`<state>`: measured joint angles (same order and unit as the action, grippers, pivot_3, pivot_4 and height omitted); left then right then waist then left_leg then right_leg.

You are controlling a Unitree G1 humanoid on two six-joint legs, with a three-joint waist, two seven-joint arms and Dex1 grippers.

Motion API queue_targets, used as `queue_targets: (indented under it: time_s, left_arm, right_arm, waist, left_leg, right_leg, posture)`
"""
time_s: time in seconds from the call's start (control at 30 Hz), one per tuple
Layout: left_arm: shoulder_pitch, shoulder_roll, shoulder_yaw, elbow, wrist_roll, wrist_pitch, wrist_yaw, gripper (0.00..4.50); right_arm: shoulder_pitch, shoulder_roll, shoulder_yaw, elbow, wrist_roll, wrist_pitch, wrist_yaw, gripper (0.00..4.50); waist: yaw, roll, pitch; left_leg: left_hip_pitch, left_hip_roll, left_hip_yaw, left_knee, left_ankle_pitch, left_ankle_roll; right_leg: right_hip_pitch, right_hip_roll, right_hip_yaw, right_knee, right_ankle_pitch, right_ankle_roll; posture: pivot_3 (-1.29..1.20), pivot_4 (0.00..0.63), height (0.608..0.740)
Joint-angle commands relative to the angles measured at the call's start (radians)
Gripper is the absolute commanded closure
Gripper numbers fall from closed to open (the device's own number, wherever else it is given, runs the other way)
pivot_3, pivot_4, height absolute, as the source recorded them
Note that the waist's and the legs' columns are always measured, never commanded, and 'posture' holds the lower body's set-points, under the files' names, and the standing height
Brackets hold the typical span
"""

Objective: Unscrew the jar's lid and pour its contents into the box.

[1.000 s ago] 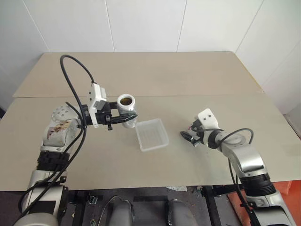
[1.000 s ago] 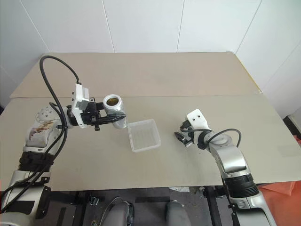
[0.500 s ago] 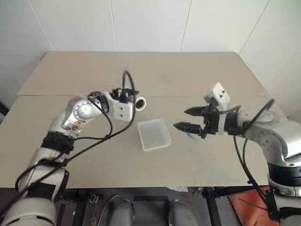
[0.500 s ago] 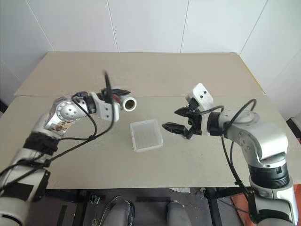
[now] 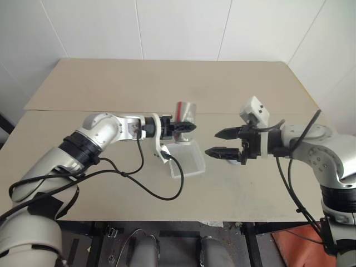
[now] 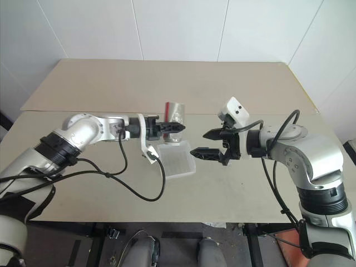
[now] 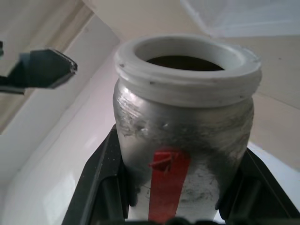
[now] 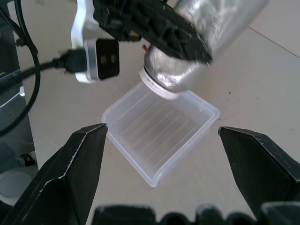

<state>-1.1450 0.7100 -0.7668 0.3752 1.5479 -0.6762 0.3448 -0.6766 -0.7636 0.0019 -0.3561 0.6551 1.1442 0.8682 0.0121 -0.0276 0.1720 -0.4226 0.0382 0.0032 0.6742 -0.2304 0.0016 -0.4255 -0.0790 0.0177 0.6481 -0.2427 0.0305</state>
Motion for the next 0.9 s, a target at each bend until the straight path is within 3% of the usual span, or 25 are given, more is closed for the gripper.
queue_targets:
  time_s: [0.03, 0.27, 0.4, 0.53, 0.63, 0.8, 0.9]
  left_arm:
    - [-0.055, -0.02, 0.018, -0.005, 0.009, 0.058, 0.017, 2.59]
    - [-0.024, -0.005, 0.015, 0.009, -0.033, 0.031, 0.013, 2.59]
    - [0.023, 0.012, 0.066, 0.027, -0.169, -0.001, -0.065, 2.59]
    - [0.098, 0.001, 0.176, 0.081, -0.449, 0.003, -0.246, 2.59]
    - [0.197, -0.057, 0.339, 0.094, -0.839, 0.141, -0.527, 2.59]
    - [0.307, -0.217, 0.6, -0.053, -1.29, 0.628, -0.816, 2.59]
    - [0.374, -0.297, 0.749, -0.163, -1.526, 0.952, -0.889, 2.59]
  right_arm:
    - [-0.017, 0.01, -0.045, -0.029, 0.03, -0.025, -0.014, 0.03]
    - [-0.005, 0.016, -0.054, -0.045, 0.045, -0.03, -0.036, 0.03]
    - [-0.004, 0.011, -0.052, -0.052, 0.051, -0.033, -0.041, 0.03]
    - [-0.008, 0.01, -0.052, -0.051, 0.052, -0.037, -0.045, 0.03]
    - [-0.008, 0.014, -0.05, -0.052, 0.047, -0.048, -0.048, 0.03]
    - [-0.006, 0.035, -0.047, -0.052, 0.044, -0.067, -0.066, 0.03]
    - [0.0, 0.052, -0.057, -0.061, 0.047, -0.09, -0.075, 0.03]
  waist:
    - [0.0, 0.0, 0.0]
    - [-0.003, 0.0, 0.0]
    - [-0.002, 0.0, 0.0]
    - [-0.003, 0.0, 0.0]
    - [-0.003, 0.0, 0.0]
    - [-0.004, 0.0, 0.0]
    - [-0.008, 0.0, 0.0]
  left_leg:
    - [0.0, 0.0, 0.0, 0.001, 0.0, 0.0]
    - [0.0, 0.0, 0.0, 0.001, 0.0, 0.0]
    - [0.0, 0.0, 0.0, 0.002, 0.0, 0.0]
    - [0.0, 0.0, 0.0, 0.002, 0.0, 0.0]
    - [0.0, 0.0, 0.0, 0.003, 0.0, 0.0]
    - [0.0, 0.001, -0.001, 0.005, 0.0, 0.0]
    - [0.0, 0.001, -0.002, 0.005, 0.0, 0.0]
  right_leg:
    - [0.0, 0.0, 0.0, 0.0, 0.0, 0.0]
    - [0.0, 0.0, 0.0, 0.0, 0.0, 0.0]
    - [0.0, 0.0, 0.0, 0.001, 0.0, 0.0]
    - [0.0, 0.0, 0.0, 0.001, 0.0, 0.0]
    - [0.001, 0.0, 0.0, 0.001, 0.0, 0.0]
    - [0.002, 0.0, -0.001, 0.001, 0.0, 0.0]
    - [0.002, 0.001, -0.001, 0.002, 0.0, 0.0]
  posture:
    - [0.0, 0.15, 0.74]
    - [0.0, 0.15, 0.74]
    - [0.0, 0.15, 0.74]
    - [0.0, 0.15, 0.74]
    - [0.0, 0.15, 0.74]
    - [0.0, 0.15, 0.74]
    - [0.0, 0.15, 0.74]
